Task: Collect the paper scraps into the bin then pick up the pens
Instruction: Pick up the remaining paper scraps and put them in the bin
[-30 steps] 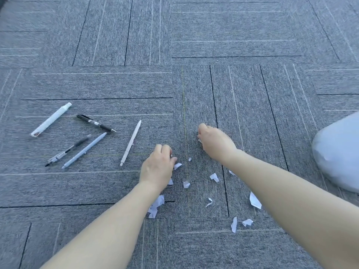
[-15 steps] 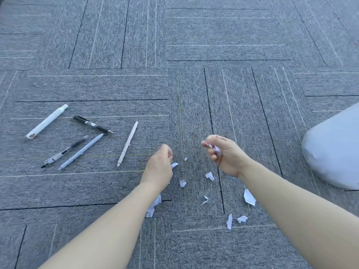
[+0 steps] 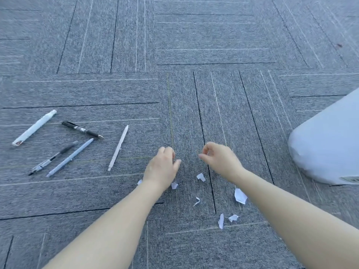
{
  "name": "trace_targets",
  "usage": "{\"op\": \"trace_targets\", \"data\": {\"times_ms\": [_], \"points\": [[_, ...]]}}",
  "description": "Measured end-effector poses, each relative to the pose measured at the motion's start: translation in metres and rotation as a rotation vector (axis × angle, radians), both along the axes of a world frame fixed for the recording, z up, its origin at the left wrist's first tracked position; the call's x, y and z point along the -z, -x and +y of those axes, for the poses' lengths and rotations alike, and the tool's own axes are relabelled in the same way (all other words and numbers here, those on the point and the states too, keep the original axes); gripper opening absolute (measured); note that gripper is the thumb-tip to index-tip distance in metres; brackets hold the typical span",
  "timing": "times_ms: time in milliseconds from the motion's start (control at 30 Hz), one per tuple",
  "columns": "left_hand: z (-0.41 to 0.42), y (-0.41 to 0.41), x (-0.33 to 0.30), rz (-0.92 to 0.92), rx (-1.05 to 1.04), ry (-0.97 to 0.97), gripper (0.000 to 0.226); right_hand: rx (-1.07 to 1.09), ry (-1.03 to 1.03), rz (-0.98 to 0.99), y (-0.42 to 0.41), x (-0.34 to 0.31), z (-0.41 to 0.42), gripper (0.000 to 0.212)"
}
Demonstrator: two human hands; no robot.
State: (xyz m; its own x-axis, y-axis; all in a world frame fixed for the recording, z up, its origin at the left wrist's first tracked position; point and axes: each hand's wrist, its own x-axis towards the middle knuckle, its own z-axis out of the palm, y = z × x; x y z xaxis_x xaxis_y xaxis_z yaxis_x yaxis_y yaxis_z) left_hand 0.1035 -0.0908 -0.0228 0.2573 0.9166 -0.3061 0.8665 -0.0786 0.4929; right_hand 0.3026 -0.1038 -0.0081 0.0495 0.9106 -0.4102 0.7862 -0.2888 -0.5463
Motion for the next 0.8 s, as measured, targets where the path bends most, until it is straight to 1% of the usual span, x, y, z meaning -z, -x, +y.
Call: {"op": "trace_targets", "data": {"times_ms": [33, 133, 200, 267, 333, 400, 433, 500, 533, 567, 633, 700, 800], "points": [[0.000, -0.002, 0.001, 0.025, 0.027, -0.007, 0.029, -0.052, 0.006, -0.072, -0.001, 0.003, -0.005, 0.015], [0.000, -0.006, 0.006, 0.084, 0.062, -0.025, 0.028, -0.131, 0.041, -0.148, -0.002, 0.011, -0.012, 0.017], [0.001, -0.006, 0.010, 0.113, 0.083, -0.044, 0.023, -0.173, 0.013, -0.191, 0.001, 0.010, -0.008, 0.013], [0.002, -0.005, 0.010, 0.114, 0.088, -0.051, 0.020, -0.227, -0.018, -0.258, 0.004, 0.009, 0.002, 0.010], [0.002, -0.004, 0.007, 0.065, 0.070, -0.035, 0.017, -0.266, 0.004, -0.294, 0.005, 0.007, 0.010, 0.012], [0.001, 0.001, 0.002, -0.025, 0.018, -0.031, 0.015, -0.281, 0.055, -0.264, 0.005, 0.006, 0.011, 0.012], [0.000, 0.006, -0.001, -0.072, -0.021, -0.038, 0.016, -0.241, 0.081, -0.194, 0.002, 0.007, 0.009, 0.012], [-0.003, 0.017, -0.004, -0.136, -0.117, -0.055, 0.019, -0.075, 0.101, 0.008, -0.005, 0.007, 0.001, 0.014], [-0.004, 0.023, -0.004, -0.156, -0.167, -0.048, 0.018, 0.002, 0.092, 0.077, -0.010, 0.006, -0.003, 0.014], [-0.007, 0.028, -0.004, -0.167, -0.207, -0.033, 0.016, 0.053, 0.078, 0.107, -0.014, 0.004, -0.007, 0.013], [-0.012, 0.034, -0.004, -0.143, -0.240, -0.014, 0.010, 0.089, 0.063, 0.112, -0.023, 0.001, -0.015, 0.009], [-0.018, 0.039, -0.004, -0.083, -0.224, -0.049, 0.012, 0.058, 0.072, 0.073, -0.030, -0.001, -0.021, 0.010], [-0.027, 0.043, -0.002, -0.001, -0.177, -0.088, 0.016, -0.119, 0.088, -0.122, -0.035, 0.000, -0.035, 0.005]]}}
